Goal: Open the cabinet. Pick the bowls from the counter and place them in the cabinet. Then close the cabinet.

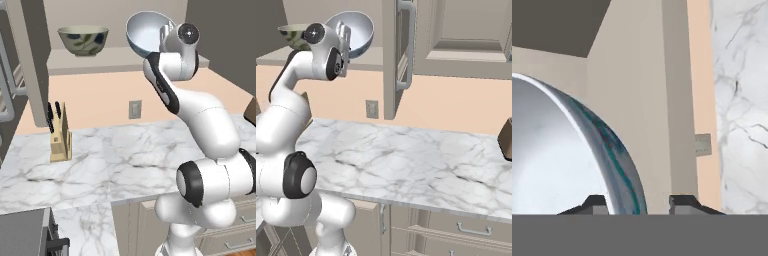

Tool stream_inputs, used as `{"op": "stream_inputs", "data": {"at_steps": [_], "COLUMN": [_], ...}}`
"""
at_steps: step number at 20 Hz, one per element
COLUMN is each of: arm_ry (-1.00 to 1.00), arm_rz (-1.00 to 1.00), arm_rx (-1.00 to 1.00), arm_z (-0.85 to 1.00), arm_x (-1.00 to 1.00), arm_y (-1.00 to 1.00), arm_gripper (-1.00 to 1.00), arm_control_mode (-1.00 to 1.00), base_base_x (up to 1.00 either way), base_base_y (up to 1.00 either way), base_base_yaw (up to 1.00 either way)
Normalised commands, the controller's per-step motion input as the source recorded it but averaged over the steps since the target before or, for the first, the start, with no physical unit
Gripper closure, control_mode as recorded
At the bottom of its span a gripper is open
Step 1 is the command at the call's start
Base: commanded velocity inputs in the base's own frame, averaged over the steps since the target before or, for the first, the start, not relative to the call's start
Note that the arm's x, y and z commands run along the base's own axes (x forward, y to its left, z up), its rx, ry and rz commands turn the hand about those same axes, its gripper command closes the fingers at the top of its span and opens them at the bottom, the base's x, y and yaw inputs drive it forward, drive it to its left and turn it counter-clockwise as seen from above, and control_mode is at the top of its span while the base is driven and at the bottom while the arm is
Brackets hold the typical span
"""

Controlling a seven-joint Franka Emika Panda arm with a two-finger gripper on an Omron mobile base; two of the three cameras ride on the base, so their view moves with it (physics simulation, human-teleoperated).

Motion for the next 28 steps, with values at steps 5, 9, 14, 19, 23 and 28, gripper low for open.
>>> {"op": "stream_inputs", "data": {"at_steps": [5,9,14,19,23,28], "arm_ry": [-0.21,-0.26,-0.24,-0.09,0.02,0.24], "arm_rz": [0.0,0.0,0.0,0.0,0.0,0.0], "arm_rx": [0.03,0.02,0.01,0.0,0.02,-0.01], "arm_z": [0.11,0.1,0.08,0.12,0.17,0.11], "arm_x": [-0.17,-0.13,-0.27,-0.54,-0.78,-0.78], "arm_y": [-0.1,0.0,-0.01,-0.08,-0.21,-0.03], "arm_gripper": [-1.0,-1.0,-1.0,-1.0,-1.0,-1.0], "arm_control_mode": [-1.0,-1.0,-1.0,-1.0,-1.0,-1.0], "base_base_x": [0.0,0.0,0.0,0.0,0.0,0.0], "base_base_y": [0.0,0.0,0.0,0.0,0.0,0.0], "base_base_yaw": [0.0,0.0,0.0,0.0,0.0,0.0]}}
